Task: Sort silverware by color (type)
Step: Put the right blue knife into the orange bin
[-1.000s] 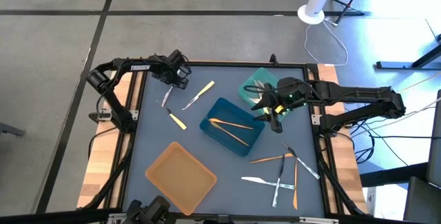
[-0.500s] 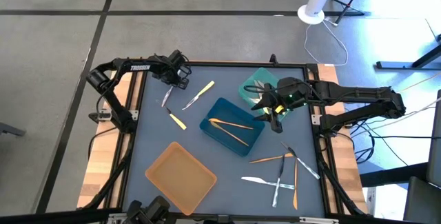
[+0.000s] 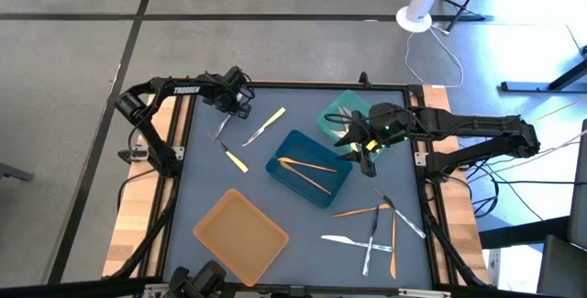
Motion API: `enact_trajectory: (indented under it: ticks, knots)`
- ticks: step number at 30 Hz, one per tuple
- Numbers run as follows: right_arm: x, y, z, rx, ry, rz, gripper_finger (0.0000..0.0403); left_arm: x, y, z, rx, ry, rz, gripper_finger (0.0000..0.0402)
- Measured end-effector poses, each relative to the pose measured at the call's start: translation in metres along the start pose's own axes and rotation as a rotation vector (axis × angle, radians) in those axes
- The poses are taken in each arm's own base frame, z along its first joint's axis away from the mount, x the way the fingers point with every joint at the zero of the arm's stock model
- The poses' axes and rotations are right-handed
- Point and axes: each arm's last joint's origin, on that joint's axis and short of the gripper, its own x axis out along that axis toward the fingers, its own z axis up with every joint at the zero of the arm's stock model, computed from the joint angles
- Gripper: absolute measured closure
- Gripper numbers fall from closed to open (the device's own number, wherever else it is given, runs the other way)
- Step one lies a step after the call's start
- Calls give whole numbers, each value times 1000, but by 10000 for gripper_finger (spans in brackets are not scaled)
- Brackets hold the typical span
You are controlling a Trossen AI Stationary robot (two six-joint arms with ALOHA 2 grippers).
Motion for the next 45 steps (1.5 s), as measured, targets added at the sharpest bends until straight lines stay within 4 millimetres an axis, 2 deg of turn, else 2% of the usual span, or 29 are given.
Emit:
enact_trajectory:
  ticks: [12, 17, 34, 40, 45]
  knots:
    - [0, 0, 0, 0, 0, 0, 219, 0, 0, 0, 1, 0, -2, 369]
    - [0, 0, 0, 0, 0, 0, 219, -9, 1, 0, -2, -28, -18, 370]
    - [0, 0, 0, 0, 0, 0, 219, -78, -1, -4, 12, -253, -144, 370]
    - [0, 0, 0, 0, 1, 0, 219, -109, -13, -16, 73, -339, -249, 371]
    - [0, 0, 0, 1, 1, 0, 219, -136, -30, -33, 166, -414, -358, 371]
